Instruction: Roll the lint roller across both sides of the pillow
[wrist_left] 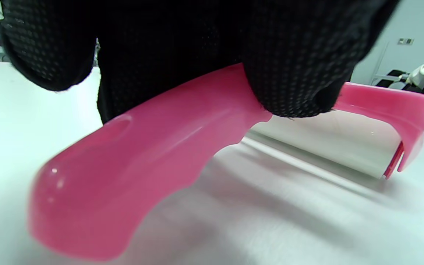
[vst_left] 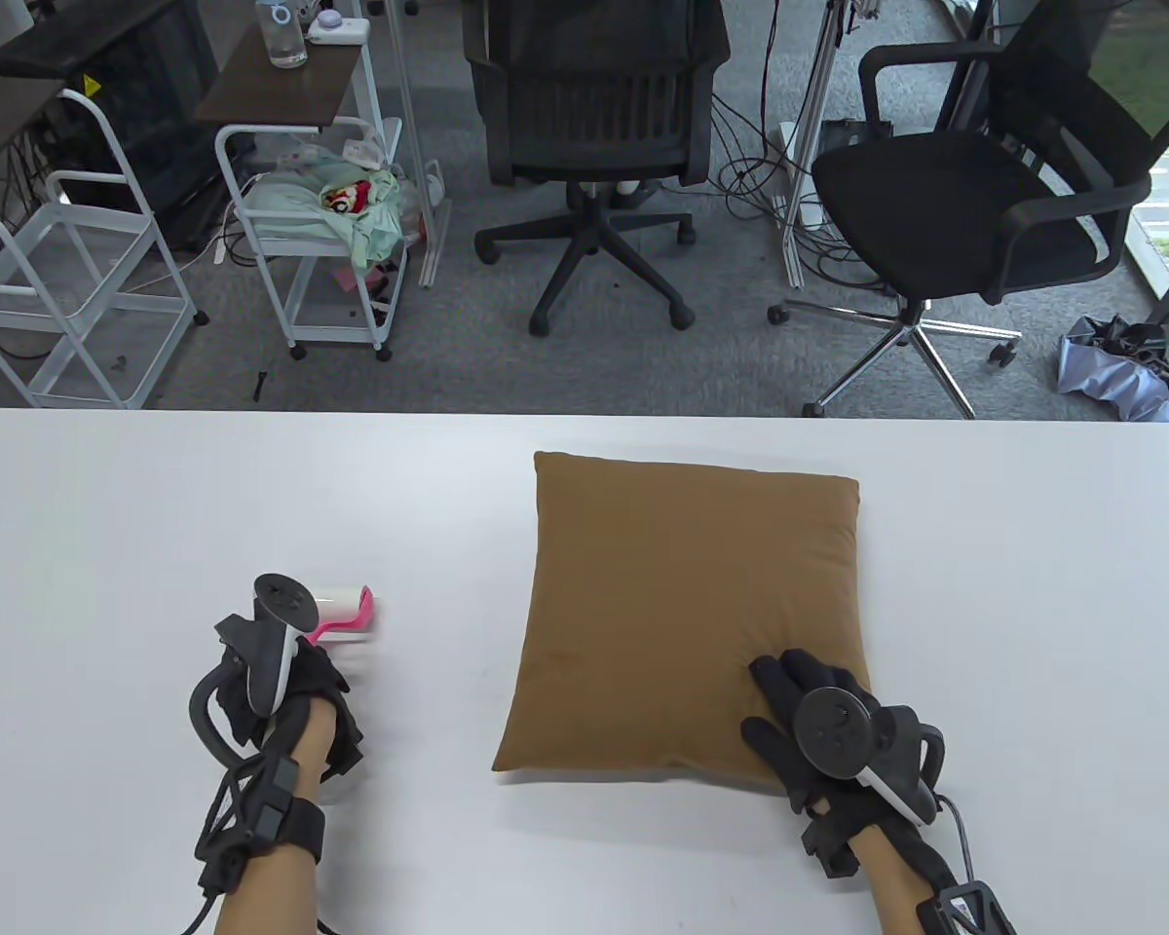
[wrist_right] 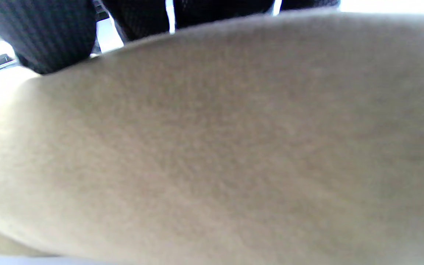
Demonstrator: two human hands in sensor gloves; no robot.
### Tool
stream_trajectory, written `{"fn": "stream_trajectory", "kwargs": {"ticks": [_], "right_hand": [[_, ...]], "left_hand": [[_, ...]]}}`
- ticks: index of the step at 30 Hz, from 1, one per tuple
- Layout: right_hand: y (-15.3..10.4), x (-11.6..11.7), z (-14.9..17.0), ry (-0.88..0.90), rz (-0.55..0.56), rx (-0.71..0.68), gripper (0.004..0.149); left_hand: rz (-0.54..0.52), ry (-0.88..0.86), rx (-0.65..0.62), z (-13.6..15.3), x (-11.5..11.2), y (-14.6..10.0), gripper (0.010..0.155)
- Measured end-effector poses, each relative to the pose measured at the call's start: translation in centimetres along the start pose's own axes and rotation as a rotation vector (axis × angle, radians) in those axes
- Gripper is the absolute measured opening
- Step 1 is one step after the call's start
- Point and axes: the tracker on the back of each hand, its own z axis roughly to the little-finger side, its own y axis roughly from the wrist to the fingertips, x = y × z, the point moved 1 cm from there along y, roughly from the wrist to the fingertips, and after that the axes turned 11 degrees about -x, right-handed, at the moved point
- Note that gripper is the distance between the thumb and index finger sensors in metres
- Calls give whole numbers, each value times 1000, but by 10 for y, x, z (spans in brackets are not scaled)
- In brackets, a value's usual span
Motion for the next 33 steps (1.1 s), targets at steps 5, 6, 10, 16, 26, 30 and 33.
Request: {"fn": "stream_trajectory", "kwargs": {"ticks": [5,6,10,16,26,30,33], "right_hand": [[0,0,0,0,-2,0,64],[0,0,0,0,-3,1,64],[0,1,0,-1,-5,1,64],[0,1,0,0,-6,2,64],[0,1,0,0,-6,2,64],[0,1,0,0,-6,2,65],[0,1,0,7,-18,6,65]], "left_hand": [[-6,-7,3,4,-2,-3,61],[-7,0,1,4,-1,-4,62],[-121,-1,-76,-1,18,-18,69],[-275,-224,-337,-21,63,-53,68],[-378,-208,-854,-59,85,-141,71],[-333,-123,-957,-66,62,-167,75],[-293,-87,-974,-68,44,-175,78]]}}
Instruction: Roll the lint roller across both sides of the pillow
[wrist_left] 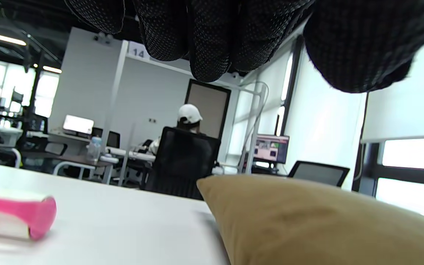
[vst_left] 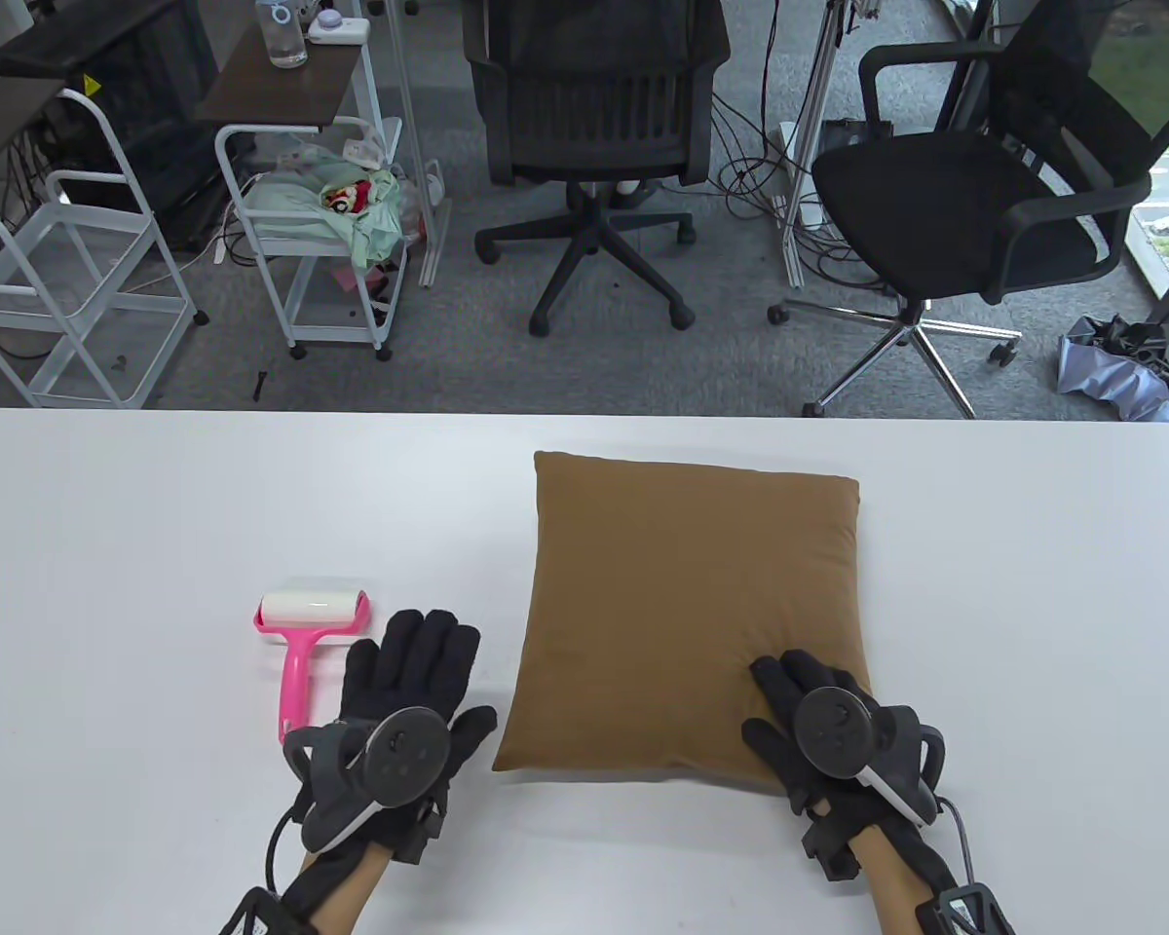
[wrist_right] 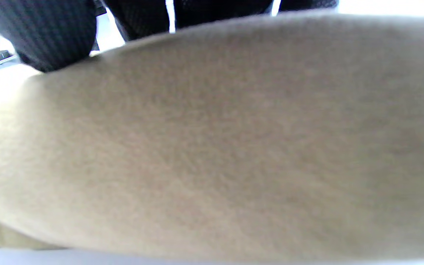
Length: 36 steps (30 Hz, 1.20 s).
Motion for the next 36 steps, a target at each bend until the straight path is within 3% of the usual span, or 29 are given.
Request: {"fn": "stream_trajectory", "kwargs": {"ticks": [9,18,23,26,29,31,36], "right_hand": [[-2,3,1,30,-83,-8,75],[-1,10,-8,-43,-169,-31,91],[5,17,-19,-187,-159,-49,94],[14,20,-28,-292,-103,-62,83],[28,21,-34,-351,-37,-85,58],[36,17,-34,-350,-43,-90,53],[43,-39,-33,-301,186,-73,43]], "left_hand": [[169,-11,2,-2,-39,-9,86],[218,-38,17,4,-50,-11,88],[233,-58,23,6,-51,-10,87],[234,-62,22,6,-51,-10,87],[236,-66,19,6,-51,-10,87],[231,-70,22,7,-51,-11,87],[217,-86,23,8,-47,-12,88]]}}
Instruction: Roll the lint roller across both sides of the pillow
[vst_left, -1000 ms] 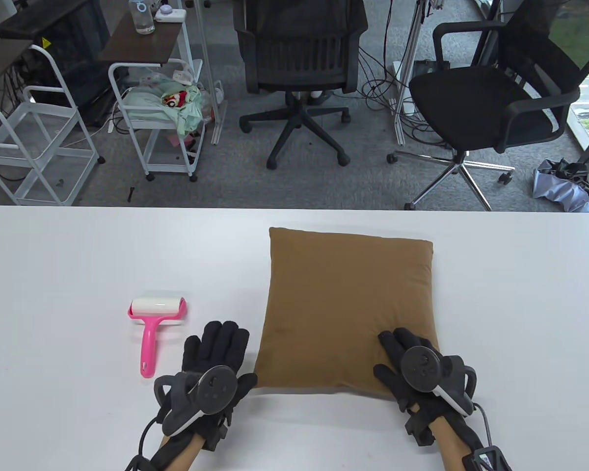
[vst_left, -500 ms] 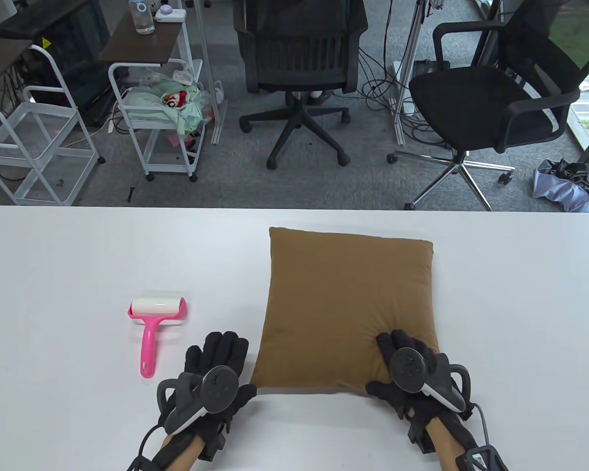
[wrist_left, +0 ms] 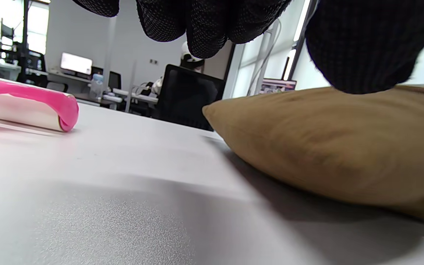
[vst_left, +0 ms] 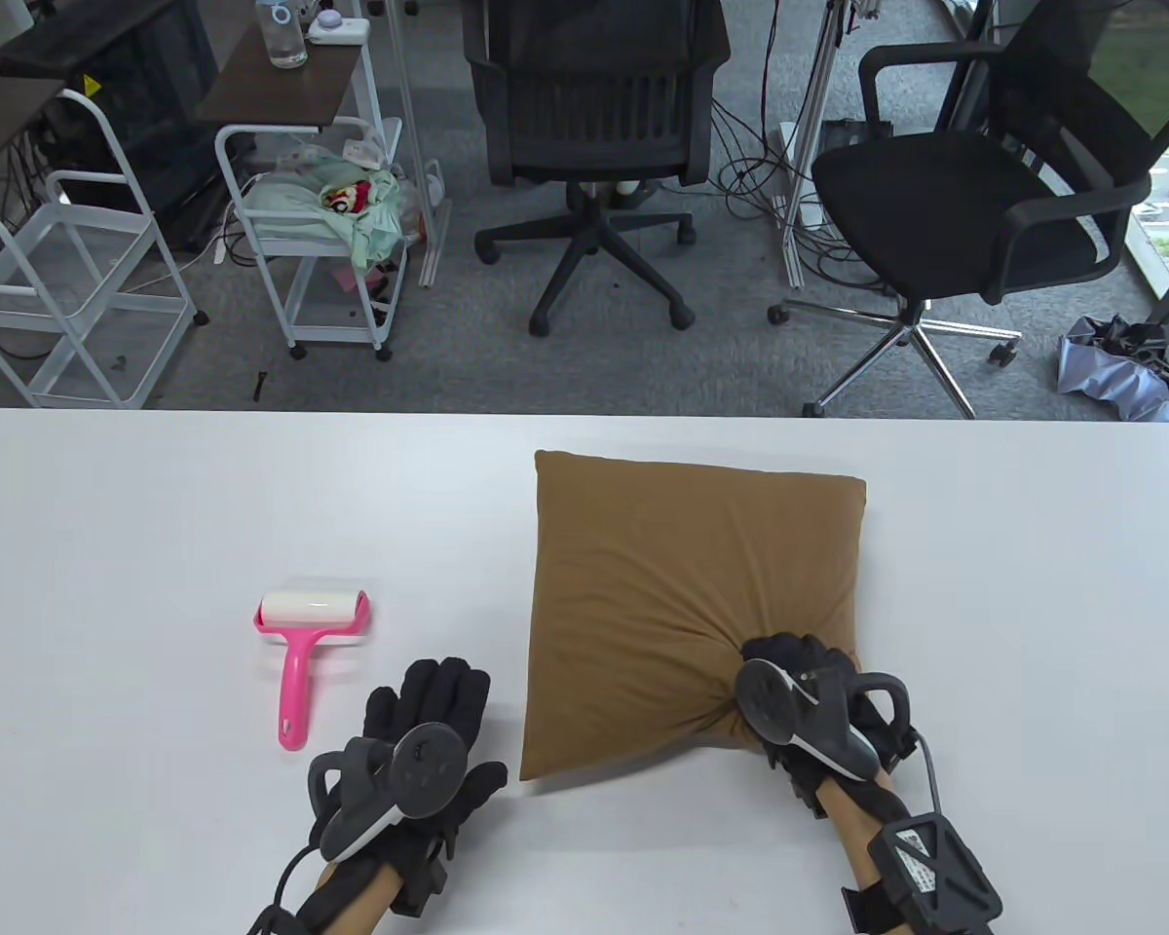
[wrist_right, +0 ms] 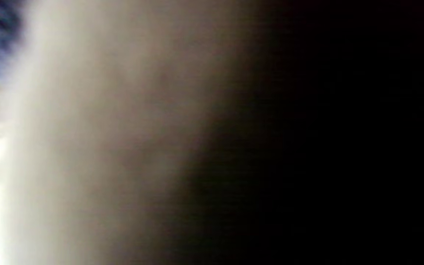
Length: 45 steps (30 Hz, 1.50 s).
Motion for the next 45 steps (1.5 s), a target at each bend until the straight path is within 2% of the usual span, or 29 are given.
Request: {"fn": "stream_trajectory", "kwargs": {"ticks": [2,6,9,13,16,21,25,26,28,30,32,35,37,39,45], "right_hand": [[4,-26,14,-40,104,24,41],[4,-64,44,-98,203,74,41],[3,-80,71,-128,253,142,42],[-4,-84,111,-173,281,240,42],[-14,-71,140,-196,252,317,42],[-37,-30,178,-214,133,426,42],[-63,17,203,-206,-93,507,43],[-72,27,208,-166,-118,545,44],[-80,34,211,-127,-170,572,48],[-82,32,208,-155,-164,551,53],[-81,29,205,-164,-233,548,58],[-79,16,199,-102,-331,553,70],[-77,2,191,-54,-348,530,79],[-72,-17,177,-18,-286,473,82],[-46,-62,107,-65,10,287,73]], "left_hand": [[3,-1,-3,0,0,0,88],[16,-3,-6,0,-2,1,88],[25,1,-7,-1,-3,2,88],[31,3,-7,-2,-4,3,87],[38,0,-3,-2,-4,3,87],[44,-6,0,-2,-4,3,87],[49,-2,-5,-2,-4,3,87],[51,-2,-6,-3,-4,3,87],[54,-2,-8,-3,-5,3,87],[57,-2,-10,-3,-5,3,87],[61,-3,-10,-3,-5,4,87],[60,-5,-12,-4,-5,4,87],[52,-5,-17,-5,-3,4,87],[39,-6,-23,-6,-1,4,87],[9,11,-33,-9,5,2,87]]}}
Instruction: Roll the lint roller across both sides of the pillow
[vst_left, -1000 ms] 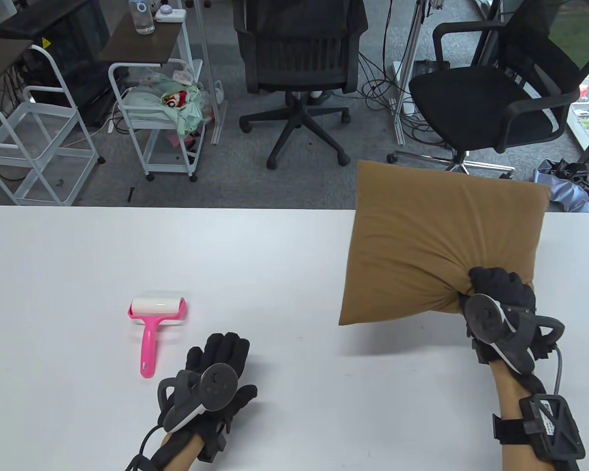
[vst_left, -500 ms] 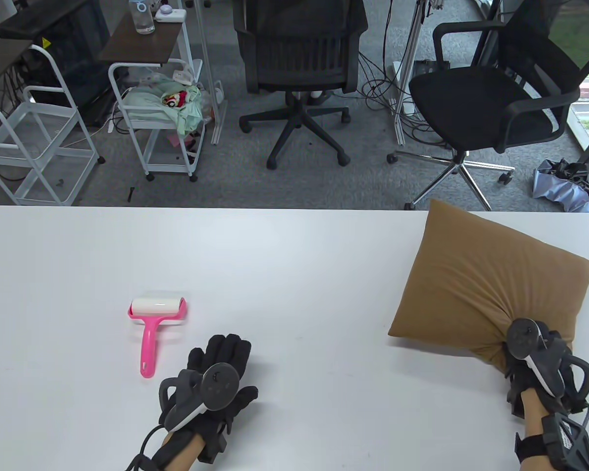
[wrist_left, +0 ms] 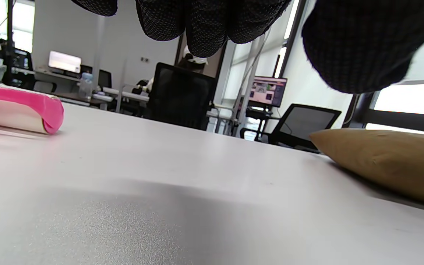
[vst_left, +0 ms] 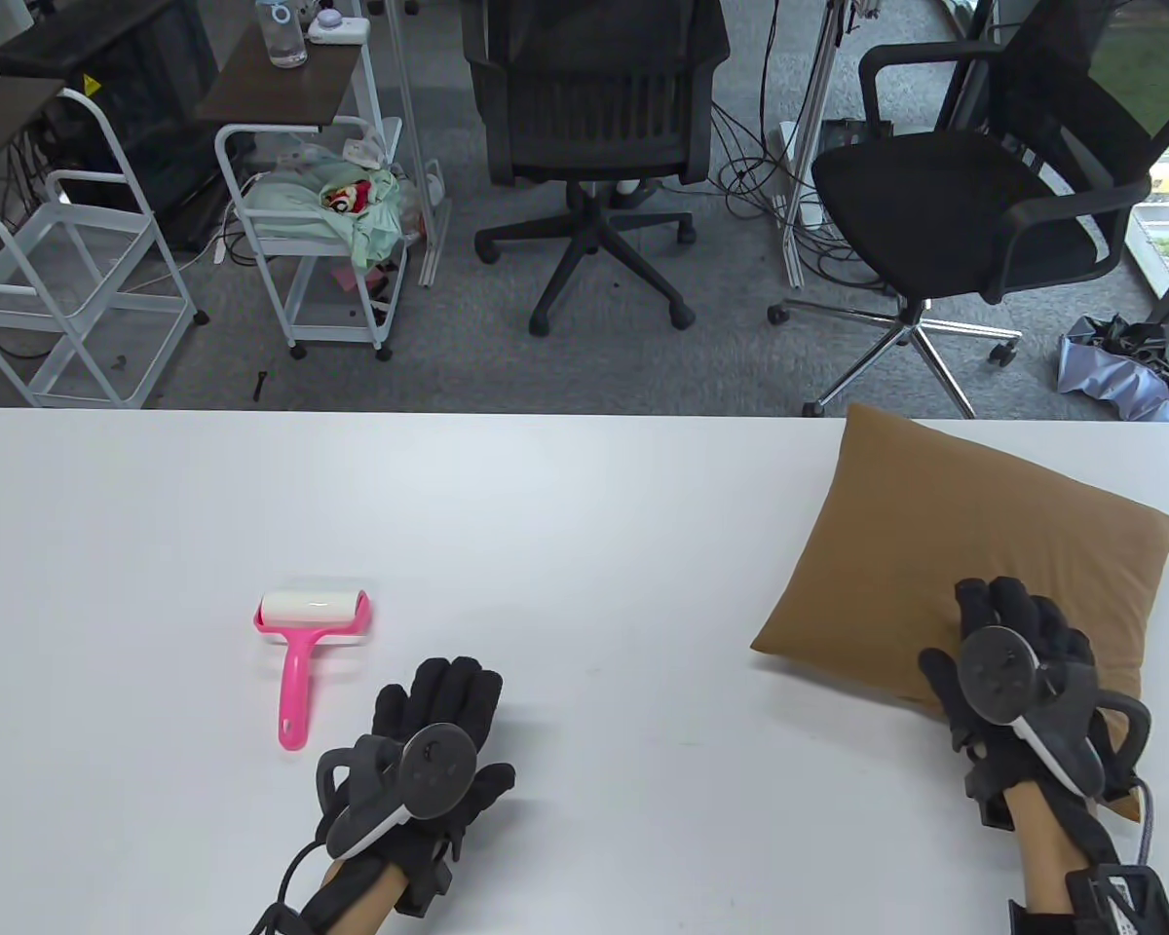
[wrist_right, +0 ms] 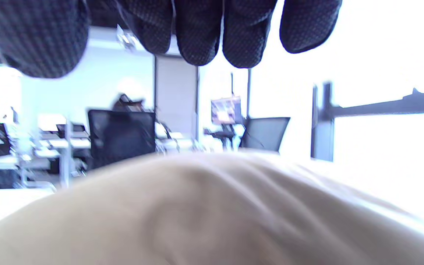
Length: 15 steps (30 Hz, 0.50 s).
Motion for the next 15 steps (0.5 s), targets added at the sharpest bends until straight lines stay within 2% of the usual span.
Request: {"fn": "stream_trajectory", "kwargs": {"ticks": [3,6,8,11,15], "right_hand": [[-6,-12,-39,39,94,-60,69],[-19,-10,-67,64,134,-94,68],[-28,-4,-81,72,155,-108,68],[-45,18,-101,84,145,-131,67],[-60,42,-108,97,153,-130,66]], "left_hand": [[-17,8,2,0,4,0,87],[-39,18,-1,-1,6,1,87],[-42,18,-1,-2,7,1,87],[-38,23,-15,-4,5,1,87],[-31,36,-26,-4,5,0,87]]}}
